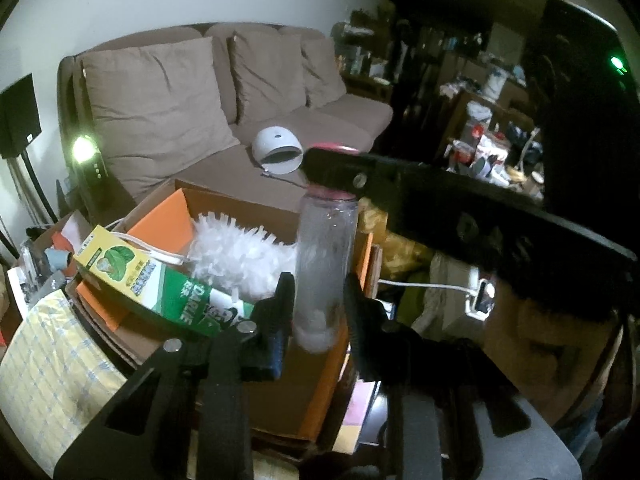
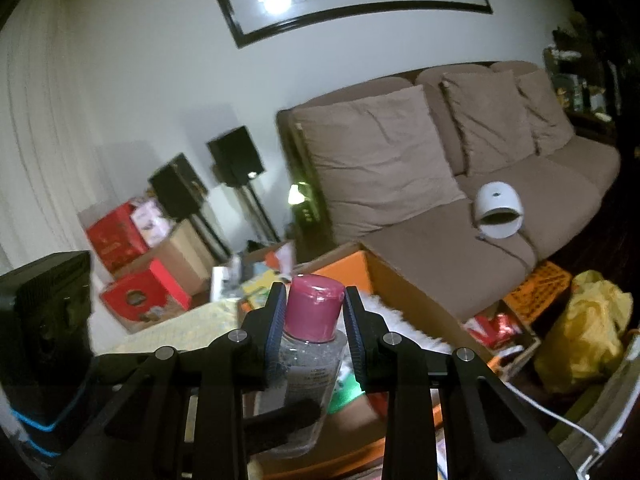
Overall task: Organize objects
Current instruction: 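Lower the bottle with both grippers into the box beside the duster, then open both grippers to release the bottle in the box, then move both grippers back over the tablecloth toward the white earphones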
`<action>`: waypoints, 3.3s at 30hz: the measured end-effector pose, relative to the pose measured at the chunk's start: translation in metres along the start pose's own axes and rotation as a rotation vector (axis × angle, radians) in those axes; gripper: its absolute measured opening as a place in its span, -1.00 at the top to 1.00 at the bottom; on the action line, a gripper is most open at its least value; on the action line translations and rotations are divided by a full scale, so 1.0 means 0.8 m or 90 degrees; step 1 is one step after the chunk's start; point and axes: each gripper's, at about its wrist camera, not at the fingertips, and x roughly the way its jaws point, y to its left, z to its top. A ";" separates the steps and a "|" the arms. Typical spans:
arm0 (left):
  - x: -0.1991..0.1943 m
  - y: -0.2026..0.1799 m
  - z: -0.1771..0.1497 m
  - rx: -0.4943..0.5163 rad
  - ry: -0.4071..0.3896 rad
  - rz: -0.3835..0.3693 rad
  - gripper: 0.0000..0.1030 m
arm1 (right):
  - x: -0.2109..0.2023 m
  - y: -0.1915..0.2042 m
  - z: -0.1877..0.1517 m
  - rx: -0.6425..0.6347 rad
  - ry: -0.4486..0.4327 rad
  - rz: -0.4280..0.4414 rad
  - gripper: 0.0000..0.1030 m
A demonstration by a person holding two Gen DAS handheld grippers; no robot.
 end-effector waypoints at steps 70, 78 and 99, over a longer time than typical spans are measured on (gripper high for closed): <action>-0.039 0.108 -0.113 -0.189 -0.016 0.130 0.56 | 0.078 0.015 -0.040 -0.056 0.186 -0.039 0.43; -0.057 0.115 -0.112 -0.196 -0.032 0.145 0.56 | 0.066 0.006 -0.033 -0.032 0.165 -0.044 0.41; -0.135 0.208 -0.186 -0.347 -0.047 0.219 0.45 | 0.042 0.030 -0.022 -0.054 0.125 -0.020 0.25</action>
